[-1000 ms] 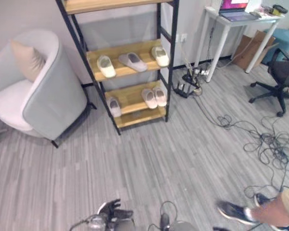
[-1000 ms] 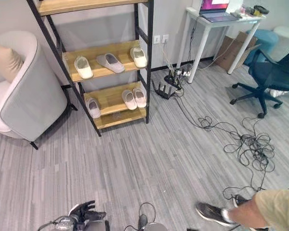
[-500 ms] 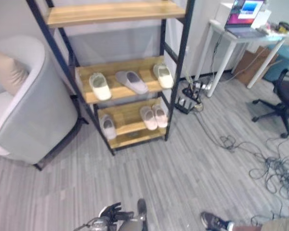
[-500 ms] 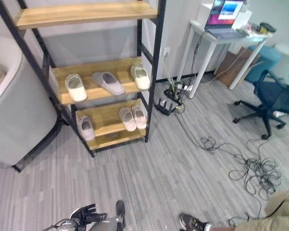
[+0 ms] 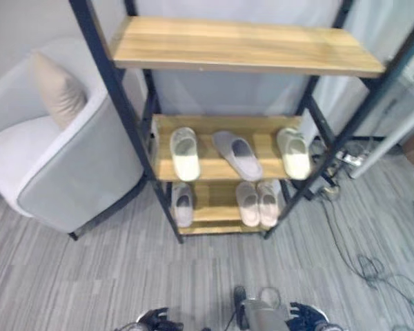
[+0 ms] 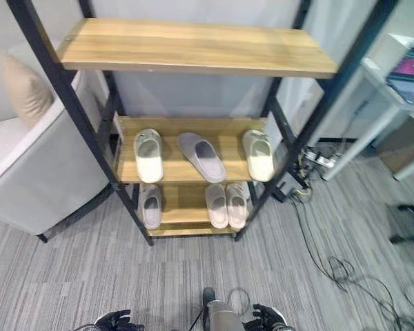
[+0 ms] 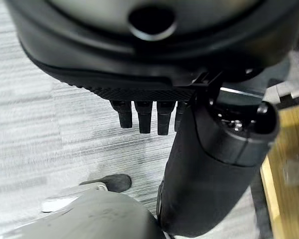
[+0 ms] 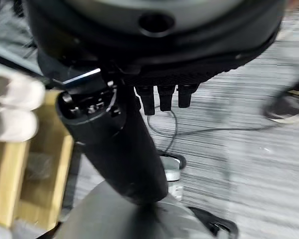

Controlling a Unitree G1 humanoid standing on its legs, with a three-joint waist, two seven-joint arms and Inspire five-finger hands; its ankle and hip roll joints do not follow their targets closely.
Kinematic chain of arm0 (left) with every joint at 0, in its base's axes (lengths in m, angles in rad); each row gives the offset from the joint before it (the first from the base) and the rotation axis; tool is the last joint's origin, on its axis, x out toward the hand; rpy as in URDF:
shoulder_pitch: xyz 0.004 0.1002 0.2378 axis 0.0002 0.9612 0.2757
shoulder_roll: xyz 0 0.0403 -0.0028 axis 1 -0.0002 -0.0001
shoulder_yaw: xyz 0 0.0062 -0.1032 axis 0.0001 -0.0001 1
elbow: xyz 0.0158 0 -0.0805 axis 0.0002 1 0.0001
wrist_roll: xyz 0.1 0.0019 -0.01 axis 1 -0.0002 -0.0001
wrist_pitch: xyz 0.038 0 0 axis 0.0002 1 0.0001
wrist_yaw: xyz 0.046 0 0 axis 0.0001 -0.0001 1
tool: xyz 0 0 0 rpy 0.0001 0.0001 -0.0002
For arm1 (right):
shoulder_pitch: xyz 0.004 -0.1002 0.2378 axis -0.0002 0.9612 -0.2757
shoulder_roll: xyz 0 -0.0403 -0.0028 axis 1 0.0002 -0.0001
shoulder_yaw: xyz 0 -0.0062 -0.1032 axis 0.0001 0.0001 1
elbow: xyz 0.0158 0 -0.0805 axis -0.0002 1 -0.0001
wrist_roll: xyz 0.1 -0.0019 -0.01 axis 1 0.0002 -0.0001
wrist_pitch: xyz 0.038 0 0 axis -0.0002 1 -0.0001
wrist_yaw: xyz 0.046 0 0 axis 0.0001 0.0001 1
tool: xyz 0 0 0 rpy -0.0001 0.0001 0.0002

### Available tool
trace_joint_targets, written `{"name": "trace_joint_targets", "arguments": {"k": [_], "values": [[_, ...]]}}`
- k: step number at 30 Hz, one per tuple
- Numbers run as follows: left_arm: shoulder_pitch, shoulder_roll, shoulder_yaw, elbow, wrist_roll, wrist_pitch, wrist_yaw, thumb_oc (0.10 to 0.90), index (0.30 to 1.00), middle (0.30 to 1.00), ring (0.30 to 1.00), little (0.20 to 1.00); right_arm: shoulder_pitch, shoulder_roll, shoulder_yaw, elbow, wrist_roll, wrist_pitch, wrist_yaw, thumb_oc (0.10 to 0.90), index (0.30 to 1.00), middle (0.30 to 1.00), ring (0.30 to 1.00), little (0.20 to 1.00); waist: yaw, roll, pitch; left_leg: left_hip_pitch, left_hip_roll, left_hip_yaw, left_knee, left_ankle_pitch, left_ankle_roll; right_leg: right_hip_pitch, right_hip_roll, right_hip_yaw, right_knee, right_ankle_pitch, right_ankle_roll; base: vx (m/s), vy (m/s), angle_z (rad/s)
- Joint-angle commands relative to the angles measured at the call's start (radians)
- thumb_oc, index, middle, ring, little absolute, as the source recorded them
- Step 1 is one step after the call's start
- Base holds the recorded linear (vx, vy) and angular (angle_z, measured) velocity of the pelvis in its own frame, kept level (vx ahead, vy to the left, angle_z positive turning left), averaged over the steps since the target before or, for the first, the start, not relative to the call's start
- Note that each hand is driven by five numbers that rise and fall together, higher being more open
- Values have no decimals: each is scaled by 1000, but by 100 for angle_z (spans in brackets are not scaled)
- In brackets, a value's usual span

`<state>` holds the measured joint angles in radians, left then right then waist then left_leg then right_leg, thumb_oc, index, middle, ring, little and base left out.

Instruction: Arrange the slippers neatly on the shoe rack.

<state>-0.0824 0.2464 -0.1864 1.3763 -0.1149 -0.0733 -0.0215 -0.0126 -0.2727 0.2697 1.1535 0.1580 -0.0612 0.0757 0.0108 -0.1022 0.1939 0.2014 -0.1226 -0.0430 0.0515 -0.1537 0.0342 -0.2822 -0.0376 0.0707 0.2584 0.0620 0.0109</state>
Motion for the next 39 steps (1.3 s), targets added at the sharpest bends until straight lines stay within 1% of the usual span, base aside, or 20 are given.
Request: {"name": "trace_joint_targets", "arguments": {"k": [1, 3, 6, 8, 10, 15, 23, 24, 25, 27, 31, 39], "values": [[41, -24, 18, 11, -12, -5, -3, 800, 900, 900, 900, 900, 10, -17, 41, -42, -10, -14, 32, 800, 900, 900, 900, 900, -4, 58, 14, -196, 52, 3, 100, 27, 16, 192, -10, 2, -50, -127, 105, 62, -114, 4], [55, -38, 19, 20, -15, -6, -4, 800, 900, 900, 900, 900, 4, -25, 42, -41, 11, -19, 41, 800, 900, 900, 900, 900, 6, 64, -5, -186, 69, -18, 72, 44, 1, 226, -3, -27, -85, -139, 93, 103, -202, -6], [61, -49, 13, 23, -14, -4, -7, 800, 900, 900, 900, 900, 4, -28, 39, -38, 12, -22, 38, 800, 900, 900, 900, 900, 8, 68, -13, -178, 77, -28, 55, 54, -8, 244, 1, -44, -102, -146, 85, 52, -122, 2], [64, -62, 6, 20, -17, -1, -9, 800, 900, 900, 900, 900, 2, -30, 41, -28, 3, -21, 32, 800, 900, 900, 900, 900, 9, 73, -26, -162, 93, -39, 18, 71, -18, 266, 12, -59, -124, -156, 74, 45, -126, -5], [64, -62, 6, 20, -17, -1, -9, 800, 900, 900, 900, 900, 2, -30, 42, -28, 3, -21, 32, 800, 900, 900, 900, 900, 9, 73, -26, -161, 93, -40, 17, 71, -18, 266, 12, -60, -124, -155, 74, 17, -56, 0], [57, -72, -22, 18, 8, 1, -7, 800, 900, 900, 900, 900, 13, -21, 47, 24, -29, -15, 23, 800, 900, 900, 900, 900, 4, 74, -51, -134, 113, -45, -28, 93, -31, 314, 23, -74, -171, -161, 62, -2, -63, 3], [48, -74, -33, 14, 14, -1, -5, 800, 900, 900, 900, 900, 25, -6, 41, 55, -20, -8, 25, 800, 900, 900, 900, 900, -3, 73, -70, -119, 107, -37, -24, 87, -32, 351, 26, -67, -218, -147, 54, -16, -1, -2], [46, -77, -38, 13, 21, -2, -5, 800, 900, 900, 900, 900, 27, 0, 45, 56, -24, -9, 25, 800, 900, 900, 900, 900, -5, 74, -77, -113, 108, -30, -40, 91, -32, 362, 25, -65, -247, -136, 55, -21, 8, -11], [46, -77, -38, 13, 21, -2, -5, 800, 900, 900, 900, 900, 27, 0, 45, 56, -24, -9, 25, 800, 900, 900, 900, 900, -5, 74, -77, -113, 108, -30, -40, 91, -32, 362, 25, -65, -248, -136, 55, -42, 9, -19], [40, -80, -39, 13, 25, -3, 0, 800, 900, 900, 900, 900, 26, 9, 47, 56, -20, -11, 20, 800, 900, 900, 900, 900, -9, 76, -87, -98, 112, -16, -85, 105, -32, 382, 21, -59, -304, -113, 61, -33, 8, -18], [40, -82, -41, 14, 28, -5, 1, 800, 900, 900, 900, 900, 25, 16, 54, 62, -26, -10, 19, 800, 900, 900, 900, 900, -12, 78, -91, -84, 112, -8, -107, 112, -32, 391, 19, -55, -314, -108, 64, 4, 16, -16], [51, -80, -50, 22, 51, -7, 3, 800, 900, 900, 900, 900, 33, 19, 67, 61, -39, -13, 18, 800, 900, 900, 900, 900, -11, 86, -97, -59, 109, -13, -121, 112, -30, 407, 17, -57, -303, -117, 63, 4, 4, -2]]}}
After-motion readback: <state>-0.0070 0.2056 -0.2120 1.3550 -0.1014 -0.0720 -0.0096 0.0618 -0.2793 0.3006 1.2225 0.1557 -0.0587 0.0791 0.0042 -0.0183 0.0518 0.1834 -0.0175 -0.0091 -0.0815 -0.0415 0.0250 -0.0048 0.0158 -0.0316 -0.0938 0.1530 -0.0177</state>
